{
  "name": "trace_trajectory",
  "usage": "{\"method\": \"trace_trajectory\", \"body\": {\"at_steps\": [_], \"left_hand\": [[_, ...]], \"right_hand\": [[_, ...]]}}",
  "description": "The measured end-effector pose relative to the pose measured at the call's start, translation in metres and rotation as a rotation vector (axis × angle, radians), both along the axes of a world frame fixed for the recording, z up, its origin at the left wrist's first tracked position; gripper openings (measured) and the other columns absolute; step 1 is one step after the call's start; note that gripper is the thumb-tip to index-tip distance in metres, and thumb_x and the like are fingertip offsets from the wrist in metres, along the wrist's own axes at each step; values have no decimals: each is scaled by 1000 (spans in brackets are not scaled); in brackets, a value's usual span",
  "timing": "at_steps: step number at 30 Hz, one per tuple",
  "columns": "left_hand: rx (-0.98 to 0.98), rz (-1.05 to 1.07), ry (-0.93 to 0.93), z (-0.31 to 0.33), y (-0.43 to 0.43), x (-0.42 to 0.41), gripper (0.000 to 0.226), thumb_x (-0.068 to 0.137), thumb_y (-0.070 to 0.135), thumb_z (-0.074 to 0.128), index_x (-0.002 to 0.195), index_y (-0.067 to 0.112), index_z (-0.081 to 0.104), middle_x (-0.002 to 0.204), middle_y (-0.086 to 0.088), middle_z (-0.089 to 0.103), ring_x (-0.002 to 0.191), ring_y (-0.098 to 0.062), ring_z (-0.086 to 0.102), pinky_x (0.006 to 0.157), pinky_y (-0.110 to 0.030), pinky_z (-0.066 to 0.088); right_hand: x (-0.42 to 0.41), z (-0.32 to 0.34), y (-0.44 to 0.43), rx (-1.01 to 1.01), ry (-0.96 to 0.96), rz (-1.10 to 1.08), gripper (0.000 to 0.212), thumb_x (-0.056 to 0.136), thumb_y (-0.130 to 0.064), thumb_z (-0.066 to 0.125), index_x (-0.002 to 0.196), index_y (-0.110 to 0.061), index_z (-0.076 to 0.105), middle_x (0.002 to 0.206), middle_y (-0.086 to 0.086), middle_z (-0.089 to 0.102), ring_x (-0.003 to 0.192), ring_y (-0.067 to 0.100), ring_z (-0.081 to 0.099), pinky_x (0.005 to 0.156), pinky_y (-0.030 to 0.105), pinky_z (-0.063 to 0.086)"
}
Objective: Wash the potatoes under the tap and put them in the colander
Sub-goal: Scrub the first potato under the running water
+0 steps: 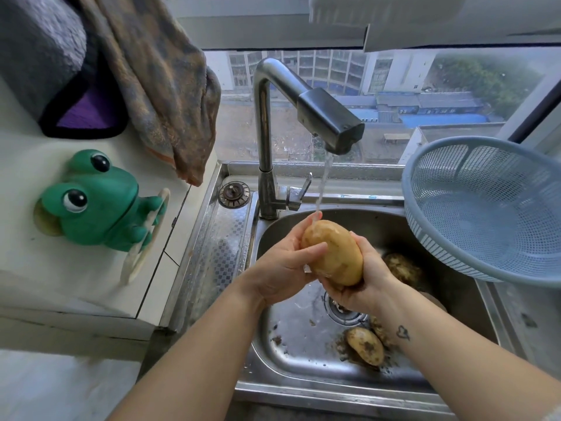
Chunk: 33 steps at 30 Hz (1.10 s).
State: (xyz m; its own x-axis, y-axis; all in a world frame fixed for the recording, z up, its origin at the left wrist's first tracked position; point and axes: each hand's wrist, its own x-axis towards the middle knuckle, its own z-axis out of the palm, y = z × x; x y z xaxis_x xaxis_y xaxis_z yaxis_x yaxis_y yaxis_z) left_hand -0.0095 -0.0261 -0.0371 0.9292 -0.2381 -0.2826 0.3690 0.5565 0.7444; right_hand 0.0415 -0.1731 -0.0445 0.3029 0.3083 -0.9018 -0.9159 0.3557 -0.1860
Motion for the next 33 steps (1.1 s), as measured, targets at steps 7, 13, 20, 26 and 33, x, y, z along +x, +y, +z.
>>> {"method": "trace_trajectory", "body": {"at_steps": [7,13,20,26,33], "left_hand": [[141,315,132,-8,-29,14,27,92,39,58,115,25,59,118,-12,60,105,-29,60,76,-42,54],[69,434,457,-13,-30,30,31,102,40,36,102,26,64,99,-14,65,88,-30,62,60,-40,52],[-25,292,609,-21,-18,30,52,101,51,33,130,13,52,126,-24,58,104,-41,61,67,-55,55],[84,188,265,-17,-13,7,47,103,42,30,138,16,49,135,-16,55,124,-28,53,89,-41,52],[115,216,282,-17,-13,6,53,89,46,58,130,13,57,129,-18,60,117,-33,59,87,-46,55]], "right_hand": [[-4,-1,-2,-64,-37,-21,78,69,-64,73,119,-7,52,109,21,63,90,33,67,63,39,60],[-7,3,-2,-571,-886,394,76,76,-68,60,139,-27,45,137,3,50,114,17,51,93,37,44],[7,-3,-19,-663,-1460,917,98,53,-59,84,139,-40,41,123,-9,59,109,7,57,97,31,49],[14,5,-21,-301,-1091,818,83,53,-63,76,127,-34,52,114,-2,66,99,16,68,85,42,58],[10,6,-19,-186,-1027,866,76,59,-33,84,126,-30,49,117,2,64,105,18,66,89,40,57]]}}
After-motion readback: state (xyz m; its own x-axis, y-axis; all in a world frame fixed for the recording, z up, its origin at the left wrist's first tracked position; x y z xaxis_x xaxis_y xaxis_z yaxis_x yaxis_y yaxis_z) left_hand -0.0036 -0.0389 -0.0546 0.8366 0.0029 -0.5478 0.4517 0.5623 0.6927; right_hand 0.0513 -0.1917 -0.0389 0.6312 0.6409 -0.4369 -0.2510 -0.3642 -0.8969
